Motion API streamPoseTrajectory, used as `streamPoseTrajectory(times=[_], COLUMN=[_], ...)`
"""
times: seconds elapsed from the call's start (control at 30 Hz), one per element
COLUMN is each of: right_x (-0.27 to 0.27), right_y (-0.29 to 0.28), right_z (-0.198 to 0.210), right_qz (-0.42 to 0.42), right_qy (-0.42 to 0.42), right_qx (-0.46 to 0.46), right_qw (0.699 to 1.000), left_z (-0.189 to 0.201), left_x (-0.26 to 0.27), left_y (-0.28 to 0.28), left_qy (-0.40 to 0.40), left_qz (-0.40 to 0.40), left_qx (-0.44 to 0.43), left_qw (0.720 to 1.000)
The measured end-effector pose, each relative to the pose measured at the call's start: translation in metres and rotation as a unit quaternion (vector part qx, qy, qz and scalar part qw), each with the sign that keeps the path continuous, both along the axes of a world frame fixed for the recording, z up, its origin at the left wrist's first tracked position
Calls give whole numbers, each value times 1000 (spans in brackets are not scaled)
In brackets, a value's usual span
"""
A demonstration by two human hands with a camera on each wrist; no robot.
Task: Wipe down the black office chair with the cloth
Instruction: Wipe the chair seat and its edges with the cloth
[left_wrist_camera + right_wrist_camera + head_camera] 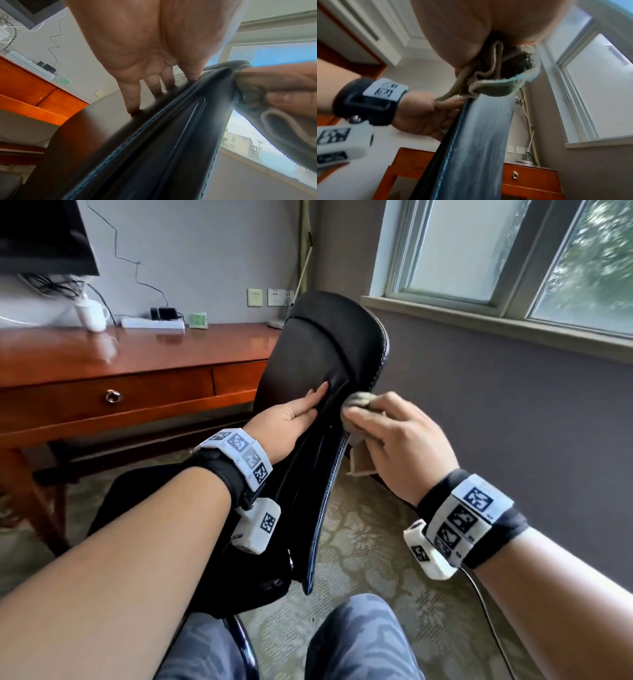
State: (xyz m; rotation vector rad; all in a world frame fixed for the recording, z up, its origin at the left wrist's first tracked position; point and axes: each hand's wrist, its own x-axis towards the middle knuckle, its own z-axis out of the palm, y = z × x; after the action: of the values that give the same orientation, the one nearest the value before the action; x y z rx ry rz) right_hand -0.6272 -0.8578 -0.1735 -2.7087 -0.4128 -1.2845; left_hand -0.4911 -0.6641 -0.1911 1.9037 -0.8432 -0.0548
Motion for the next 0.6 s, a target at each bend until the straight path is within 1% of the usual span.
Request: streamPoseTrajectory(times=[0.03, 0.07, 0.17, 0.2, 0.27, 0.37, 0.47, 0.6], right_x=[-2, -1, 7, 10, 13, 6, 3, 10], right_y=[-3, -7, -17, -17, -14, -11, -20, -24], right_z=[-1, 3, 32, 39, 38, 27, 45, 62], right_qz=[2, 1, -11, -13, -9, 18, 30, 40], right_qy=[7, -7, -99, -110, -94, -47, -8, 46], right_qx=[-11, -6, 66, 84, 94, 84, 89, 137], right_qw=[1000, 1000, 993, 990, 991, 995, 996, 989], left_z=[1, 1, -1, -1, -1, 0, -1, -2], left_x=[0, -1, -4, -5, -5, -6, -6, -9], left_y=[-1, -1, -1, 0, 1, 1, 0, 1], left_qy=[-2, 1, 27, 35, 50, 55, 53, 69], left_qz=[1, -2, -17, -20, -24, -20, -14, -5], left_qx=[5, 2, -33, -42, -51, -48, -43, -60], left_qw=[1000, 1000, 999, 998, 997, 997, 998, 996])
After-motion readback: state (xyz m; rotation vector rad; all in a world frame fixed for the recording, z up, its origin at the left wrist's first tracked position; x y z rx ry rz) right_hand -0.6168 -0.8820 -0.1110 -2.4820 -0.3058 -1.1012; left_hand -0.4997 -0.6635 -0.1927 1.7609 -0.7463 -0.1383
